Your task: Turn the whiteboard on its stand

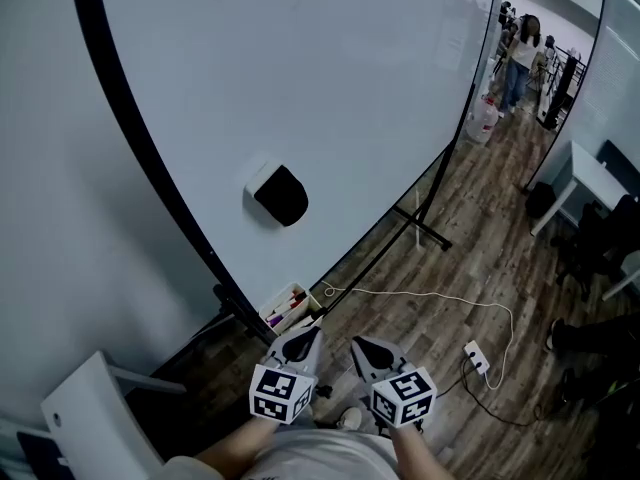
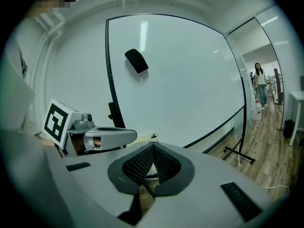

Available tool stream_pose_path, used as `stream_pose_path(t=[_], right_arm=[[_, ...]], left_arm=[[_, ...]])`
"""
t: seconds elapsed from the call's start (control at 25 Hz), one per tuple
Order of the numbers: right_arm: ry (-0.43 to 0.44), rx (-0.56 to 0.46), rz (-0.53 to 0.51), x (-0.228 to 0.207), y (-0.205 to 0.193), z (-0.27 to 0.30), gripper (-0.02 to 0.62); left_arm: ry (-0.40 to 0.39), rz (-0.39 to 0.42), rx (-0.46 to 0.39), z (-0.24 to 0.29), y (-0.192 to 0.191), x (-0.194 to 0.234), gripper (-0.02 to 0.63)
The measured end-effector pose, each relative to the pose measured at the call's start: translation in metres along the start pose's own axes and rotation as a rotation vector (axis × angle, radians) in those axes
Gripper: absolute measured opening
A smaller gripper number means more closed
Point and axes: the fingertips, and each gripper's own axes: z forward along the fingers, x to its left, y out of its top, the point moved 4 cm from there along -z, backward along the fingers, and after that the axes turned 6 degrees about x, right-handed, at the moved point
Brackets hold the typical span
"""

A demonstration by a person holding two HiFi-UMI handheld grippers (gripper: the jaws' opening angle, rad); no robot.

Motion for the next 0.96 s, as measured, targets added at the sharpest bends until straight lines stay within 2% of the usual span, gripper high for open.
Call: stream_pose_path(t=[0.96], right_arm=[[0.037,0.001,-0.029,0.012,0.004,0.002,-0.005]], left_arm=[[0.007,0.001,0.009,-0.011,-0.002,0.002,0.011]])
